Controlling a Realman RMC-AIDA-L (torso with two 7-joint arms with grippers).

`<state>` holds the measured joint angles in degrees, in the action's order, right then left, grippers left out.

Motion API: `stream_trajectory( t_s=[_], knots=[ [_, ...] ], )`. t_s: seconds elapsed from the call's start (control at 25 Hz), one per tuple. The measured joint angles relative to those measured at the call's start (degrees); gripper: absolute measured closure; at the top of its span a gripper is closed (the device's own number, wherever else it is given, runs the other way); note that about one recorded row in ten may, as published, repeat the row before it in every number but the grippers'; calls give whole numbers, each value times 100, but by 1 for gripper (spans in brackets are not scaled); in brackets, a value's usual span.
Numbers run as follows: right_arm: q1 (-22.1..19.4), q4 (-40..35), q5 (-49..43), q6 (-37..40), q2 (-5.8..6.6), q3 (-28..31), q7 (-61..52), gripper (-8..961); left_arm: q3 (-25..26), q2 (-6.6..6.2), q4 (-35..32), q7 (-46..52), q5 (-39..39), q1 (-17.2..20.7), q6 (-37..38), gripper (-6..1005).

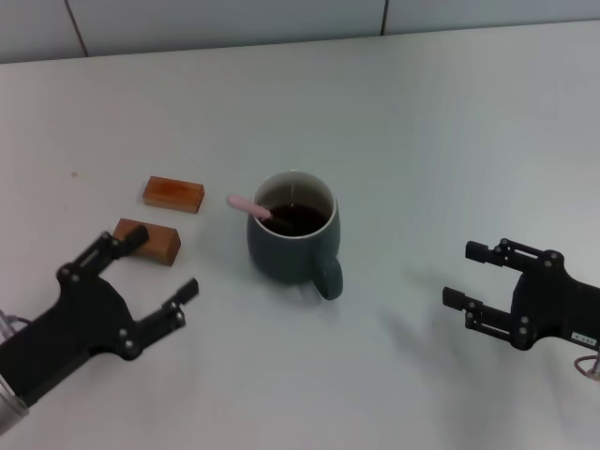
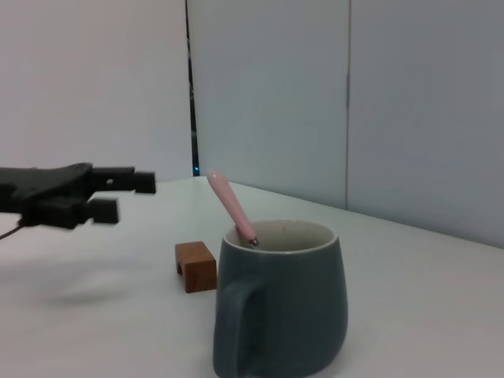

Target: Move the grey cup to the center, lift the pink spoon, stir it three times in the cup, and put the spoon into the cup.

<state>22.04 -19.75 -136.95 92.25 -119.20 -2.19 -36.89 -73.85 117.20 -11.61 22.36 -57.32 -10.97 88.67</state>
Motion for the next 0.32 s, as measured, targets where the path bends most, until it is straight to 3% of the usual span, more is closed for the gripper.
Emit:
stream_trajectory(
  t_s=[0.32],
  knots=[
    [-72, 79, 57, -27, 0, 0, 68, 279, 18, -75, 24, 168, -585, -79, -82, 170]
  ],
)
